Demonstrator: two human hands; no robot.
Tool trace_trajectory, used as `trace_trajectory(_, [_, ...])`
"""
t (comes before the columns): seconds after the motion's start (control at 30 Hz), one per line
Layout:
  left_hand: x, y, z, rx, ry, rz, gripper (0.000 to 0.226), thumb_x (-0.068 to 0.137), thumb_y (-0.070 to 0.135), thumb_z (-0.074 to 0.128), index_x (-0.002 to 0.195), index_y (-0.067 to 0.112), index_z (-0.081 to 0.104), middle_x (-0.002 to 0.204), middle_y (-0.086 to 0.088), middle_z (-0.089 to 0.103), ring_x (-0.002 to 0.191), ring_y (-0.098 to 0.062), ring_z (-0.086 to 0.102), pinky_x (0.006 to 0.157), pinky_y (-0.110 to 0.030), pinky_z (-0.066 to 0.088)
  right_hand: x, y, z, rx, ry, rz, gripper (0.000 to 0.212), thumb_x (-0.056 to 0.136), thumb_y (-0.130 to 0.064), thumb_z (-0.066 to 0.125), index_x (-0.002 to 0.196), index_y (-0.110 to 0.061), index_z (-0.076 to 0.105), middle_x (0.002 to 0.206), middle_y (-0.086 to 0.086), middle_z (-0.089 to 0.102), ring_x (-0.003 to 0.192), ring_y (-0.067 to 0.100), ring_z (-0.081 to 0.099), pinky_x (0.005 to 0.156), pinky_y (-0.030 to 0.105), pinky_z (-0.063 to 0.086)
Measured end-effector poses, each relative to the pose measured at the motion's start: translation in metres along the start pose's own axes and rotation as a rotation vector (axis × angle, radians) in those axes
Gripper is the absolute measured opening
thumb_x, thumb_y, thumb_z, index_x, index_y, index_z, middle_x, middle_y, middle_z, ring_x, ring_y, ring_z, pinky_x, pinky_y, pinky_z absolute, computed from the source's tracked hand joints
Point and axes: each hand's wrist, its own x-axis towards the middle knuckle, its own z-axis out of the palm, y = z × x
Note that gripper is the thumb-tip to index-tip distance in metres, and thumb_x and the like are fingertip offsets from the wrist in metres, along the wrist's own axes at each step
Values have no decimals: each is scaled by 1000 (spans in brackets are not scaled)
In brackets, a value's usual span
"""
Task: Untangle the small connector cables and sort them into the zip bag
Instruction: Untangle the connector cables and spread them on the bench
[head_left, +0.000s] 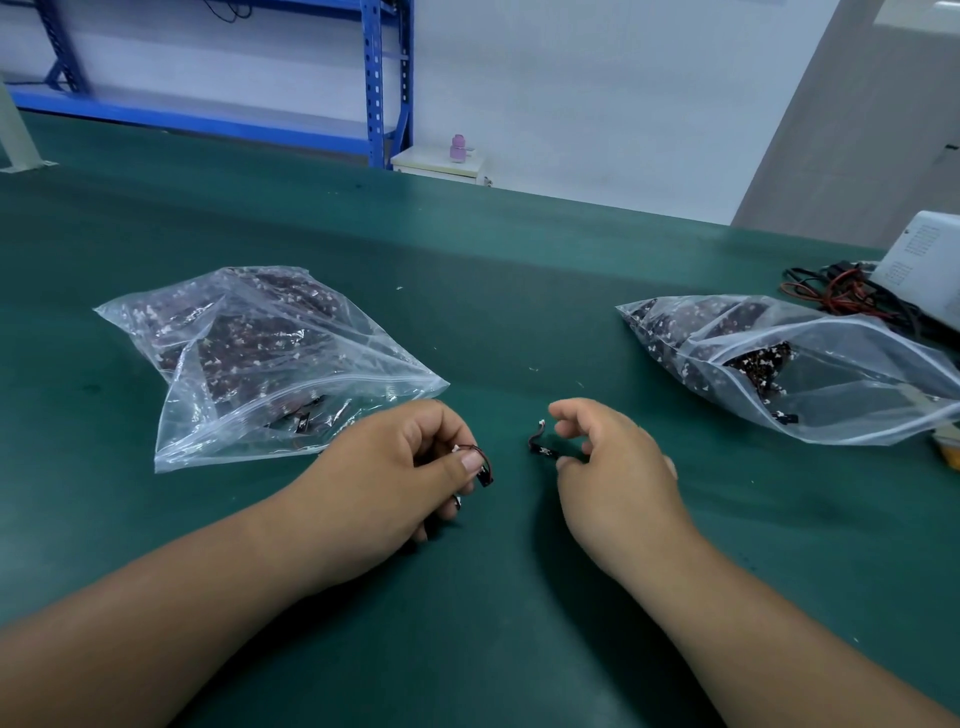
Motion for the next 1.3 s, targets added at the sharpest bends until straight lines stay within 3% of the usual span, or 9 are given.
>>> trace_trajectory(0.13, [1,-1,0,2,-1,1,17,92,21,61,79,31,63,69,2,68,59,-9,63,50,-26,50,-1,-4,-1,36,-40,-15,44,87,-6,60,119,-36,64,104,-20,63,107,13,57,98,36,42])
trace_trajectory(0.3, [2,-3,0,5,-3,5,17,93,21,61,80,31,63,70,1,69,59,-12,64,49,-28,50,-17,-15,4,339,-128,-89,40,87,2,61,109,-30,68,95,-24,66,90,-8,60,78,5,43])
trace_trajectory(0.43, [3,-3,0,11,1,14,17,93,21,61,78,30,62,69,0,68,57,-14,63,47,-30,50,-26,-26,2,485,-59,-212,23,88,-12,62,93,-33,71,92,-18,69,95,-3,62,80,7,44])
trace_trajectory(0.53, [3,-2,0,19,6,15,18,93,21,61,77,29,61,67,0,66,57,-10,63,46,-28,49,-30,-31,-2,508,-99,-273,10,86,-28,63,84,-27,73,83,-13,70,85,4,64,71,14,47])
trace_trajectory(0.77, [2,-3,-1,-25,-7,-6,17,92,14,64,79,24,62,69,-2,68,59,-14,65,47,-29,50,-27,-28,-4,594,-85,-188,23,86,-7,71,75,-28,72,74,-15,71,68,-2,62,63,9,45])
trace_trajectory(0.9, [2,-3,-3,-62,9,-51,20,91,10,64,79,27,64,77,-6,72,70,-27,69,50,-30,52,-12,-18,-9,574,95,-39,20,87,-11,68,76,-28,70,73,-13,71,63,0,61,59,8,43])
trace_trajectory(1.03, [3,-3,-2,-95,17,-85,19,90,0,58,85,18,64,83,-2,74,77,-20,72,51,-30,53,-3,-5,-9,428,59,46,14,89,-22,67,77,-29,69,72,-16,69,58,-2,57,52,8,40])
trace_trajectory(1.2, [1,-2,-2,-14,30,-57,19,89,13,67,78,29,65,78,-1,74,55,-11,62,51,-25,53,-2,-3,-6,396,72,20,21,90,-20,62,80,-37,67,68,-16,66,51,0,50,47,12,38])
trace_trajectory(1.3, [2,-2,-3,25,46,-40,15,86,20,71,80,32,66,73,0,73,54,-16,62,56,-31,58,-7,-5,-6,424,92,-86,22,88,-13,65,80,-34,67,72,-17,66,62,1,56,55,11,42])
